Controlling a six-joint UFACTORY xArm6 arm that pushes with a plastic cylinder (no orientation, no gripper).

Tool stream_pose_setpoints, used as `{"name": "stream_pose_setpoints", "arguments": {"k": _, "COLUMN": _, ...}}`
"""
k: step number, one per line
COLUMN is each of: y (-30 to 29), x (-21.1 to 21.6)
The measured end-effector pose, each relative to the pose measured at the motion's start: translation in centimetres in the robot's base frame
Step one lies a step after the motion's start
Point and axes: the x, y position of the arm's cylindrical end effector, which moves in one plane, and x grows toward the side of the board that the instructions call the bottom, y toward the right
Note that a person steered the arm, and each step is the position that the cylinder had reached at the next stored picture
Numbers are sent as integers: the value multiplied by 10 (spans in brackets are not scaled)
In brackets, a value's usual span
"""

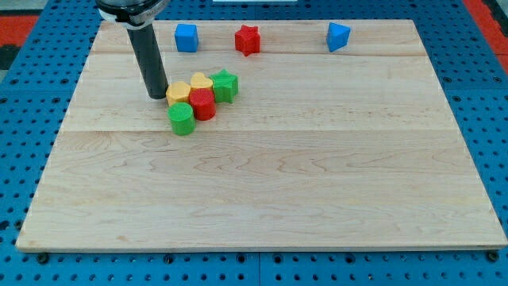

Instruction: Move the blue cube to the yellow hexagon

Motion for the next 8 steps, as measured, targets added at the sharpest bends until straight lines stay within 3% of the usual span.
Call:
{"name": "stream_pose_setpoints", "arguments": {"k": 2, "y": 0, "x": -25}}
{"name": "stream_pose_setpoints", "arguments": {"k": 4, "y": -27, "x": -133}}
{"name": "stream_pose_setpoints", "arguments": {"k": 5, "y": 4, "x": -166}}
{"name": "stream_pose_setpoints", "arguments": {"k": 6, "y": 58, "x": -153}}
{"name": "stream_pose_setpoints", "arguments": {"k": 7, "y": 55, "x": -108}}
{"name": "stream_pose_setpoints", "arguments": {"k": 8, "y": 87, "x": -93}}
